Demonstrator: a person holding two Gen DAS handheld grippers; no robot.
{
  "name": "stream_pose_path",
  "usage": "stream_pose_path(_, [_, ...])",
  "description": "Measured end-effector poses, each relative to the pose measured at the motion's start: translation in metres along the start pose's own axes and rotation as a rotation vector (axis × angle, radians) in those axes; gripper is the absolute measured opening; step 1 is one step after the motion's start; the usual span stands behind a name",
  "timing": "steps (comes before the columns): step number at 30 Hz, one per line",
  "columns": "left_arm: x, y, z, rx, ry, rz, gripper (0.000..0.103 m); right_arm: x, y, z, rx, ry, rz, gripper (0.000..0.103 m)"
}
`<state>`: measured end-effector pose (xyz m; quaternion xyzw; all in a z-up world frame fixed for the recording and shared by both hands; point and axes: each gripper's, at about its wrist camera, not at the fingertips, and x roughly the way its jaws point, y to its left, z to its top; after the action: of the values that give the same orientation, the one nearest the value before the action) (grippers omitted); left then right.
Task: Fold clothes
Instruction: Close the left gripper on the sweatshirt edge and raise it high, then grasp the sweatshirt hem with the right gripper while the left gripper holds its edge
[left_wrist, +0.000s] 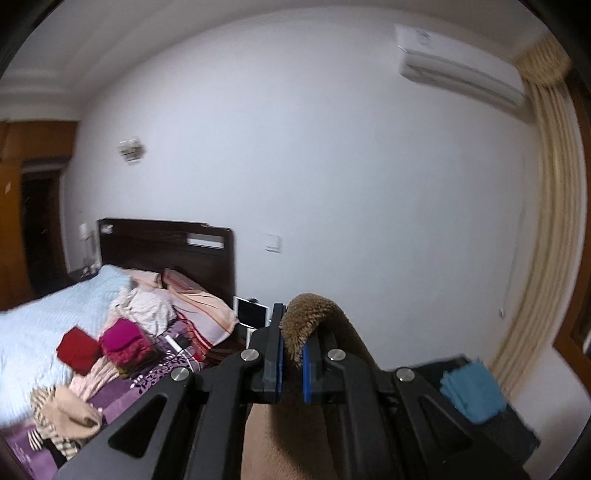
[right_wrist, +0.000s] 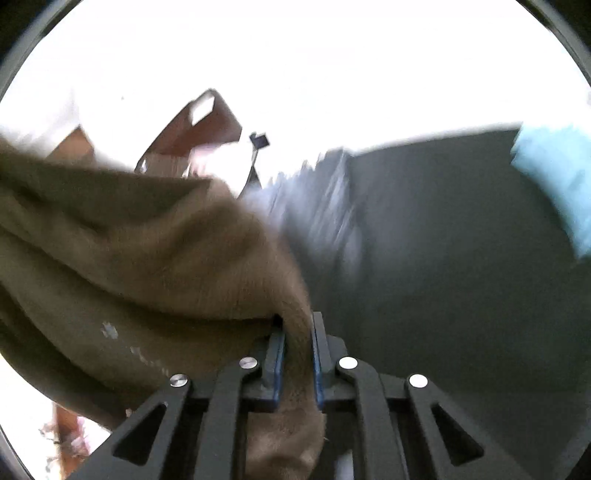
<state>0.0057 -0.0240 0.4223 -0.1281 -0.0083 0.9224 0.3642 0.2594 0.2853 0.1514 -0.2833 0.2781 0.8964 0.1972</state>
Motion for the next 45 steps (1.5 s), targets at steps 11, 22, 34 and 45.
stream_pose_path(11, [-0.045, 0.030, -0.010, -0.092, -0.049, 0.072, 0.008, -0.094, -0.035, 0.126, -0.159, -0.274, 0.061, 0.018])
stream_pose_path(22, [-0.113, 0.040, -0.005, -0.053, -0.065, 0.174, 0.008, 0.102, 0.017, 0.007, -0.341, 0.161, 0.239, 0.101])
stream_pose_path(34, [-0.139, 0.082, -0.017, -0.063, -0.010, 0.267, 0.008, 0.288, 0.113, 0.001, -0.441, 0.500, 0.480, 0.101])
stream_pose_path(45, [-0.139, 0.150, -0.042, -0.158, 0.051, 0.408, 0.008, 0.367, 0.197, -0.035, -0.644, 0.773, 0.659, 0.101])
